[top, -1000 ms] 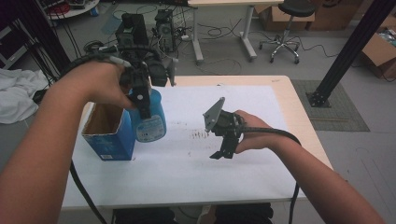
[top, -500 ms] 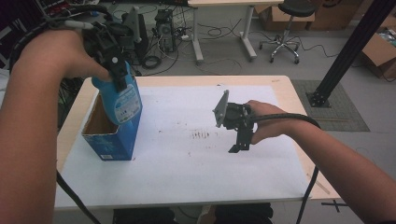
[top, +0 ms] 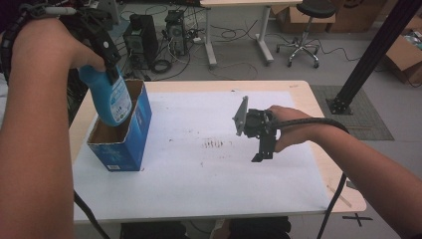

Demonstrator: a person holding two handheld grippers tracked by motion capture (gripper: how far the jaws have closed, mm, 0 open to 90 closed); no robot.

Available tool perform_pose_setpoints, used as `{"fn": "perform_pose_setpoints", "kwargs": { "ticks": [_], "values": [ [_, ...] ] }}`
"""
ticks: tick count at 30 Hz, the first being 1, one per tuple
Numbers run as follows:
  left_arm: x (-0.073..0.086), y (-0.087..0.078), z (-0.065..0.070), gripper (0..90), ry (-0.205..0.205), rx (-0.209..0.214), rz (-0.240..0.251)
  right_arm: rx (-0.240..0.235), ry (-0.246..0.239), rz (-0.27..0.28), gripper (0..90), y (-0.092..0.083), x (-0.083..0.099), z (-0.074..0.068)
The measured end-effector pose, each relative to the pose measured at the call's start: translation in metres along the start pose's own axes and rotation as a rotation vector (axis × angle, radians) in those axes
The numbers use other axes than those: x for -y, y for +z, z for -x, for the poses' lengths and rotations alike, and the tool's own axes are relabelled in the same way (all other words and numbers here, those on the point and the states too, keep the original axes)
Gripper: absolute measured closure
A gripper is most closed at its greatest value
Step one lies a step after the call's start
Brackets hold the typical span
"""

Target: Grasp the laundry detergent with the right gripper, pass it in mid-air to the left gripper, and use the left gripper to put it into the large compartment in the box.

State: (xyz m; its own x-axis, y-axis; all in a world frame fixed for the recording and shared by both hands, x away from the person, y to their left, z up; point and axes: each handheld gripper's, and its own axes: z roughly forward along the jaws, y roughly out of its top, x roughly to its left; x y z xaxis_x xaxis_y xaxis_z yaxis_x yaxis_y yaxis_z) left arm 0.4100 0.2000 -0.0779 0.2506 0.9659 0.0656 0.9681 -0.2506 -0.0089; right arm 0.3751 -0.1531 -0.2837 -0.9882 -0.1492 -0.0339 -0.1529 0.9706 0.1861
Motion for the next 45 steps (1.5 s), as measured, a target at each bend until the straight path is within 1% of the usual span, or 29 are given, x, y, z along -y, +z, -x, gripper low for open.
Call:
{"fn": "perform_pose_setpoints", "kwargs": {
  "ticks": [1, 4, 6, 9, 10, 11, 12, 15, 16, 17, 21, 25, 27, 30, 40, 42, 43, 45],
  "values": [
    [-0.001, 0.002, -0.002, 38.6, -0.033, -0.001, 0.001, 0.000, -0.003, 0.000, 0.0, 0.000, 0.000, 0.000],
    [-0.002, 0.007, -0.004, 38.6, -0.072, -0.005, -0.004, 0.003, -0.010, -0.006, 0.0, -0.001, 0.000, -0.001],
    [-0.004, 0.011, -0.005, 38.6, -0.083, -0.012, -0.016, 0.006, -0.010, -0.011, 0.0, -0.002, -0.001, -0.002],
    [-0.007, 0.018, -0.007, 38.6, -0.091, -0.038, -0.024, 0.008, -0.009, -0.010, 0.0, -0.003, 0.000, -0.002],
    [-0.007, 0.021, -0.010, 38.5, -0.104, -0.045, -0.021, 0.011, -0.008, -0.007, 0.0, -0.003, 0.000, -0.002],
    [-0.007, 0.023, -0.012, 38.5, -0.120, -0.042, -0.021, 0.012, -0.008, -0.009, 0.0, -0.003, 0.001, -0.002],
    [-0.007, 0.024, -0.014, 38.6, -0.123, -0.040, -0.018, 0.012, -0.007, -0.012, 0.0, -0.004, 0.001, -0.002],
    [-0.006, 0.030, -0.022, 38.6, -0.155, -0.018, -0.006, 0.012, -0.004, -0.013, 0.0, -0.004, 0.003, -0.002],
    [-0.006, 0.031, -0.024, 38.5, -0.157, -0.016, -0.008, 0.014, -0.003, -0.013, 0.0, -0.004, 0.004, -0.002],
    [-0.005, 0.034, -0.025, 38.5, -0.167, -0.012, -0.002, 0.014, -0.002, -0.014, 0.0, -0.004, 0.004, -0.002],
    [-0.006, 0.044, -0.030, 38.5, -0.178, -0.006, -0.005, 0.016, 0.002, -0.019, 0.0, -0.003, 0.007, -0.001],
    [-0.007, 0.054, -0.032, 38.5, -0.174, -0.001, -0.005, 0.014, 0.005, -0.028, 0.0, -0.001, 0.008, -0.001],
    [-0.008, 0.059, -0.032, 38.5, -0.173, -0.006, -0.001, 0.013, 0.006, -0.030, 0.0, 0.000, 0.008, -0.001],
    [-0.009, 0.071, -0.033, 38.5, -0.170, -0.014, -0.014, 0.010, 0.005, -0.035, 0.0, 0.001, 0.007, -0.002],
    [-0.014, 0.110, -0.034, 38.4, -0.150, 0.001, -0.040, 0.001, 0.003, -0.051, 0.0, 0.002, 0.008, -0.002],
    [-0.014, 0.115, -0.034, 38.4, -0.156, 0.007, -0.037, 0.001, 0.003, -0.057, 0.0, 0.002, 0.008, -0.002],
    [-0.015, 0.118, -0.035, 38.4, -0.152, 0.010, -0.040, 0.001, 0.004, -0.059, 0.0, 0.002, 0.009, -0.002],
    [-0.015, 0.125, -0.036, 38.4, -0.162, 0.016, -0.039, -0.001, 0.003, -0.060, 0.0, 0.001, 0.009, -0.002]
  ]
}}
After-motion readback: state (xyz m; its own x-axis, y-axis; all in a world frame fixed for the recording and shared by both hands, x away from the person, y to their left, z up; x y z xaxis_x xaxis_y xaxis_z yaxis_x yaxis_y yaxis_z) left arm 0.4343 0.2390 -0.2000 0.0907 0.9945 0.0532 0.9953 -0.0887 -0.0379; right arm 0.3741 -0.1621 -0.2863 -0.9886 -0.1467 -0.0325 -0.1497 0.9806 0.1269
